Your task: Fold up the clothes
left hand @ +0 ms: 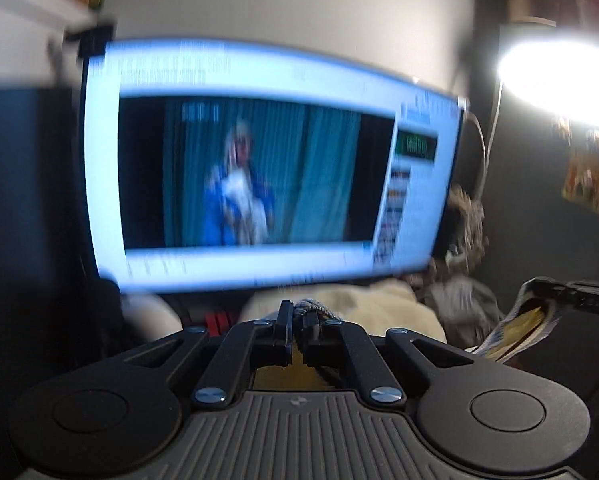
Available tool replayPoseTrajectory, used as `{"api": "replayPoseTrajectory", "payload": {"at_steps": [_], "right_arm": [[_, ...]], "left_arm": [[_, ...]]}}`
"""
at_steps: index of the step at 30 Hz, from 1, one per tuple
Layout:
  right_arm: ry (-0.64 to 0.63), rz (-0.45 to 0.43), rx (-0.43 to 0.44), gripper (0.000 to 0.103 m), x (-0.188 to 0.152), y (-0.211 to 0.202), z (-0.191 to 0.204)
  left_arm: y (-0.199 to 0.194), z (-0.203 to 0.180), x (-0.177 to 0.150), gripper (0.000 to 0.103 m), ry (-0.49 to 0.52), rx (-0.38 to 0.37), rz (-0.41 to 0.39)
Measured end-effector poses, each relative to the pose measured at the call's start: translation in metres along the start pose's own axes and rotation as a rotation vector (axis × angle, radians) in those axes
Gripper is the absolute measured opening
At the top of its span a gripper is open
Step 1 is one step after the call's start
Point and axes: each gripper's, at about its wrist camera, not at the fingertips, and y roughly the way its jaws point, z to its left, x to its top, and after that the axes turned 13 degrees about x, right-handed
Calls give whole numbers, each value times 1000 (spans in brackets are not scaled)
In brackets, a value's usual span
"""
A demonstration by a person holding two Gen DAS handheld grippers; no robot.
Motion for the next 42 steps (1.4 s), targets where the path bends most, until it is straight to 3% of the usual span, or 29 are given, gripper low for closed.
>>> {"api": "replayPoseTrajectory", "payload": {"at_steps": [3, 8, 14, 17, 20, 26, 30, 33, 36, 38, 42], "right_arm": [[78, 96, 37, 3, -74, 14, -5], [141, 184, 81, 3, -143, 1, -16], [97, 212, 103, 3, -171, -38, -5], [135, 242, 98, 4, -190, -45, -3], [170, 249, 76, 4, -200, -42, -5], [206, 265, 32, 4, -175, 6, -30], [196, 271, -3, 3, -144, 70, -45], [155, 197, -61, 3, -104, 108, -58], [148, 66, -93, 3, -59, 116, -73], [134, -6, -76, 3, -38, 107, -70], [32, -79, -29, 3, -46, 57, -52]], "left_arm": [[10, 0, -57, 4, 5, -64, 91], [-1, 3, -110, 4, 11, -113, 132], [-12, 14, -153, 4, -1, -129, 192], [-8, 10, -168, 4, 35, -110, 233], [8, 11, -169, 4, -5, -104, 288], [60, 8, -136, 4, -20, -56, 284], [108, 5, -97, 4, -66, -16, 253], [128, 13, -58, 4, -154, 19, 186], [120, 18, -29, 4, -221, -11, 116], [95, 14, -21, 4, -199, -52, 56], [43, 7, -47, 4, -100, -87, 18]]}}
